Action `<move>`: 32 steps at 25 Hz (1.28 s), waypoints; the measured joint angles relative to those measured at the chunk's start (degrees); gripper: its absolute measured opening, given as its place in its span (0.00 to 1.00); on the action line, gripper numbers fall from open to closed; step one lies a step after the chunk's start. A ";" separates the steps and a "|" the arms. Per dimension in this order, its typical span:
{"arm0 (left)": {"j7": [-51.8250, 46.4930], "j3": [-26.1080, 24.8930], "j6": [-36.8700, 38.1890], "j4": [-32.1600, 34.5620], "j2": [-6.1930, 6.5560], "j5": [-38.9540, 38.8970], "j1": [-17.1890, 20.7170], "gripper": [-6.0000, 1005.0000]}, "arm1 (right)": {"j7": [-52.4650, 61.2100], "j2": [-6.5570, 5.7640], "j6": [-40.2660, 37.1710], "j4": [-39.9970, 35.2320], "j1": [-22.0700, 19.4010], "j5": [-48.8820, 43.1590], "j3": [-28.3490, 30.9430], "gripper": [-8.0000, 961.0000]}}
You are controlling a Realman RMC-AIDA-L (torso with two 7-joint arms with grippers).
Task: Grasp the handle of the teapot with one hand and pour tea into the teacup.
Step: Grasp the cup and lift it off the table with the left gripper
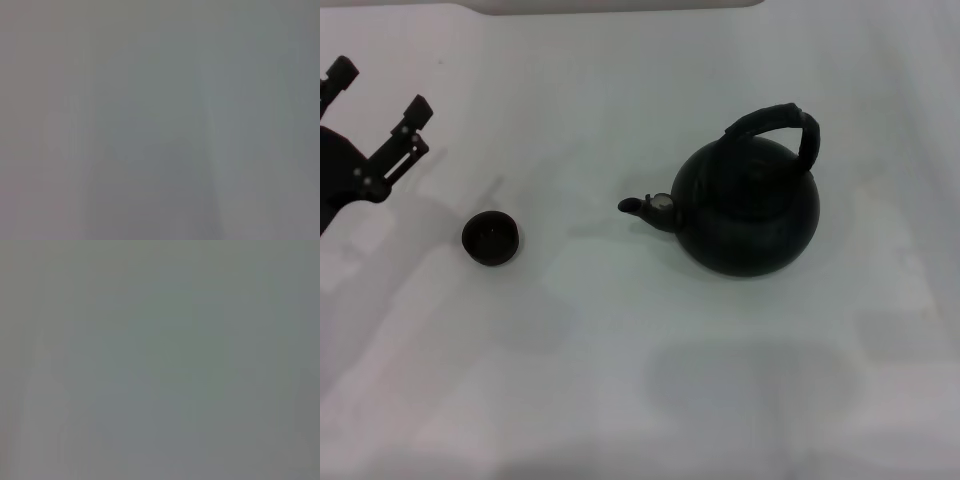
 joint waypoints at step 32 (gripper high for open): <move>-48.62 -0.63 -11.86 41.09 -0.25 31.88 12.24 0.85 | 0.95 0.26 4.10 1.12 1.59 0.13 -0.41 0.80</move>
